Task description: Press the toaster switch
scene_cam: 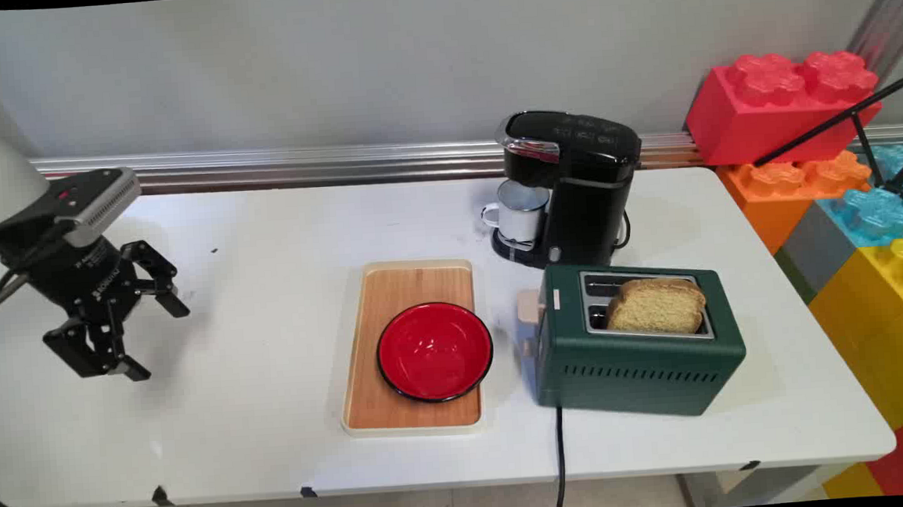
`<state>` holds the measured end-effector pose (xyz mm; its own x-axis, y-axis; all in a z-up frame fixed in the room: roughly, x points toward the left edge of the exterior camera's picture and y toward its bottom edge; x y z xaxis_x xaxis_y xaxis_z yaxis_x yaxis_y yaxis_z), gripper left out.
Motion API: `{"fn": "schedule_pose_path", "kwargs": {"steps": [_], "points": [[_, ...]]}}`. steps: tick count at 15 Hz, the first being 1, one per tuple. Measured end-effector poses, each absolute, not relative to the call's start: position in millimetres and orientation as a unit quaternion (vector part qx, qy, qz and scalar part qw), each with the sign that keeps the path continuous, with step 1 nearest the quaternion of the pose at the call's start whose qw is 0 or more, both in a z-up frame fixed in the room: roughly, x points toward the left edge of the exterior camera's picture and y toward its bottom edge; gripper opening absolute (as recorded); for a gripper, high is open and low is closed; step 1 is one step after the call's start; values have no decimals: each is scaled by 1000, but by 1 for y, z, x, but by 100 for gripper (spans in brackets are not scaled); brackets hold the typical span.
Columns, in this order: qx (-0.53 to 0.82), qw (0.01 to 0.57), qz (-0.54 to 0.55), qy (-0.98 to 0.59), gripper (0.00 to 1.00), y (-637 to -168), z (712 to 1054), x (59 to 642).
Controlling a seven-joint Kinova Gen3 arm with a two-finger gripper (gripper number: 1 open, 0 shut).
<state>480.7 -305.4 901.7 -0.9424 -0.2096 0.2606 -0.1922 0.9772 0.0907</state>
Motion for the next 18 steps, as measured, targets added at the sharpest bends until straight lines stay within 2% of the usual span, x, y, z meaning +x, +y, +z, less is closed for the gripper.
{"fn": "schedule_pose_path", "kwargs": {"steps": [5, 8, 13, 18], "points": [[105, 184, -11, -977, 100, -319, 900, 474], [116, 255, 13, -960, 100, -339, 913, 456], [117, 341, 30, -932, 100, -358, 929, 432], [96, 383, 35, -918, 100, -363, 935, 419]]}}
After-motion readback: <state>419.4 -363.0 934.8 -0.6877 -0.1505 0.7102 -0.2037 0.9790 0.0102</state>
